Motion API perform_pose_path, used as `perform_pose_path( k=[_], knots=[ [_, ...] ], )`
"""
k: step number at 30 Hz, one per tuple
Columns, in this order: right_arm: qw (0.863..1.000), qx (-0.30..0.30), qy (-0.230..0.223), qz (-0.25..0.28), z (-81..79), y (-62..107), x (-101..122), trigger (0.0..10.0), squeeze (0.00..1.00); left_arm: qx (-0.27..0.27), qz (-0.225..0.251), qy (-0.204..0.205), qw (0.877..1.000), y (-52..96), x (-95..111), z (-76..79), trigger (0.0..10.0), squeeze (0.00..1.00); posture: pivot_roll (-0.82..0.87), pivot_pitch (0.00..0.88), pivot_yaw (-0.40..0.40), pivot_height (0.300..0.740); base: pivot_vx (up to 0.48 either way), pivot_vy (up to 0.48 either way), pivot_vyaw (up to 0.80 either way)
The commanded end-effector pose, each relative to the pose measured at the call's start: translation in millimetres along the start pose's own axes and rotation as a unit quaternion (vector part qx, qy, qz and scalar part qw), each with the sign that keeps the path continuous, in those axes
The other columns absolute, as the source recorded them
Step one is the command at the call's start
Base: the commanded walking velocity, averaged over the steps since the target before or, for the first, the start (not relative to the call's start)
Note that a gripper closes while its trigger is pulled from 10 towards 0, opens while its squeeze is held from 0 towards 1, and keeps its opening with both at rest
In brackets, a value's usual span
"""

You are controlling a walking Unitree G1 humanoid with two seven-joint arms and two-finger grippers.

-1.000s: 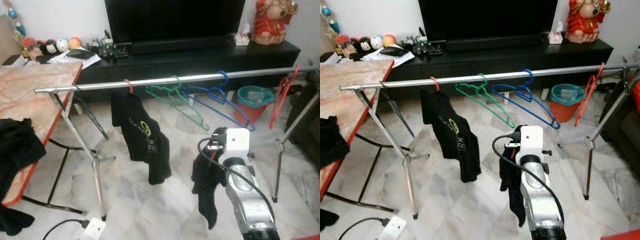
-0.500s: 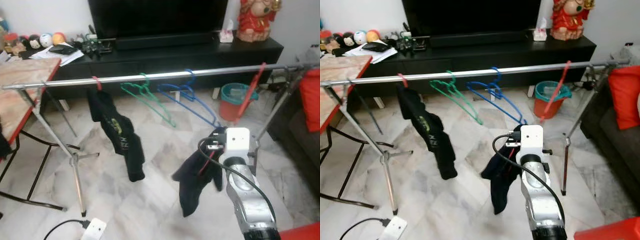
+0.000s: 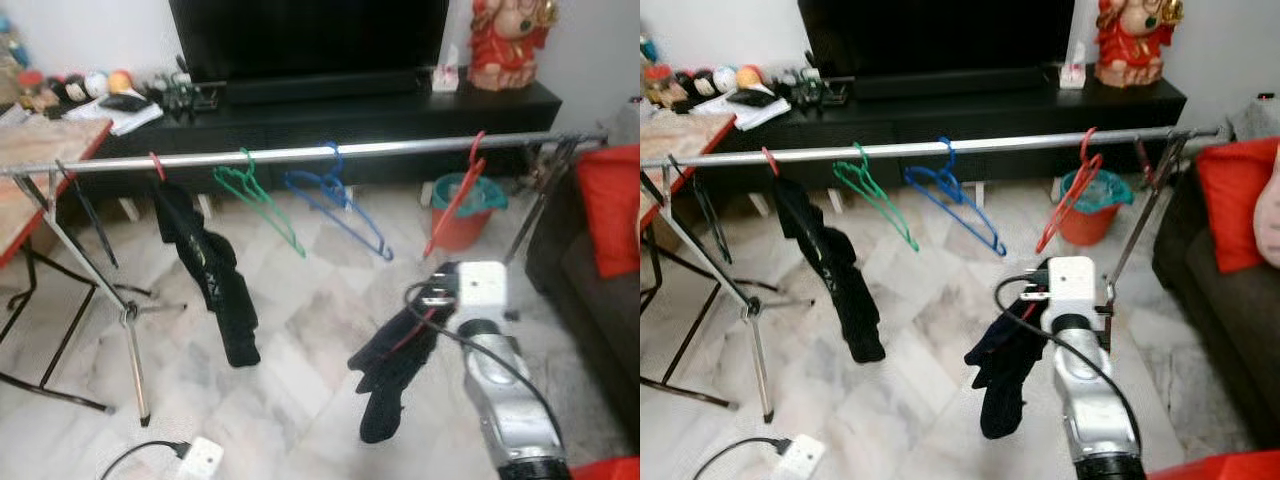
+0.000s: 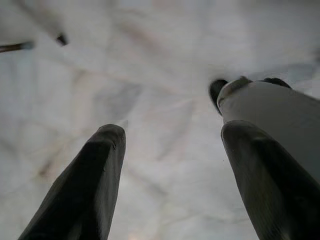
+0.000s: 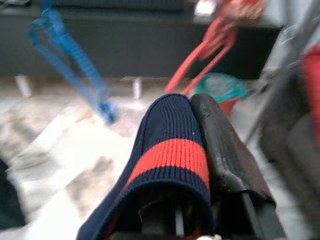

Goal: Hang hanger

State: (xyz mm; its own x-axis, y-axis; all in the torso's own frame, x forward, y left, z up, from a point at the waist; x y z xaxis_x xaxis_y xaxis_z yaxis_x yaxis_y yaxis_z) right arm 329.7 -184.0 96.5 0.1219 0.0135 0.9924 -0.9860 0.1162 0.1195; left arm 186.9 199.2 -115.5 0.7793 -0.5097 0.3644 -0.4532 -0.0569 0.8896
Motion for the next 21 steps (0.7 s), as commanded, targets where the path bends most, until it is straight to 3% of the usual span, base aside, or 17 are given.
perform_pose_path(
  k=[1,9,14,21],
  knots=[
    [1.000,0.022,-0.009,0.014,-13.7,-1.4,8,10.0,0.00,0.012,-0.015,-0.001,1.000,1.3,-9,-11.3,10.0,0.00,-0.18,0.000,0.059,0.740,0.000,-0.341,0.00],
    [1.000,0.031,-0.004,-0.001,-14.4,-1.6,0,10.0,0.00,0.020,-0.008,0.011,1.000,1.3,-8,-12.2,10.0,0.00,-0.19,0.000,0.056,0.740,0.000,-0.042,0.00],
    [0.998,0.008,-0.002,-0.066,1.9,-4.3,-43,10.0,0.00,0.020,-0.006,0.013,1.000,1.2,-7,-11.6,10.0,0.00,-0.19,0.000,0.053,0.740,0.000,0.000,0.00],
    [0.991,-0.010,-0.021,-0.133,14.2,-0.3,-81,10.0,0.00,0.022,-0.002,0.026,0.999,1.2,-7,-11.4,10.0,0.00,-0.19,0.000,0.054,0.740,0.000,0.000,0.00]
  ],
)
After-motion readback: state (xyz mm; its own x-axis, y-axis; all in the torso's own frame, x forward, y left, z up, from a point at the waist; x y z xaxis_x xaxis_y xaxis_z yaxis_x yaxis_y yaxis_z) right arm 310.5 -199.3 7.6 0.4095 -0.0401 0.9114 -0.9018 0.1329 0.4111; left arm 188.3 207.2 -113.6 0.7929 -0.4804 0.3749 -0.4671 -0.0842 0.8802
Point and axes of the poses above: a point about 5 cm out from each wrist's last joint towards the gripper, its own y axis pointing back from the gripper into the wrist, its own x axis along the axis of the wrist's last joint, z = x × y, the point moved 3 cm from there along -y, pointing out of the wrist towards the gripper, and after that the axes turned 8 degrees about -y, right-handed, at the moved point
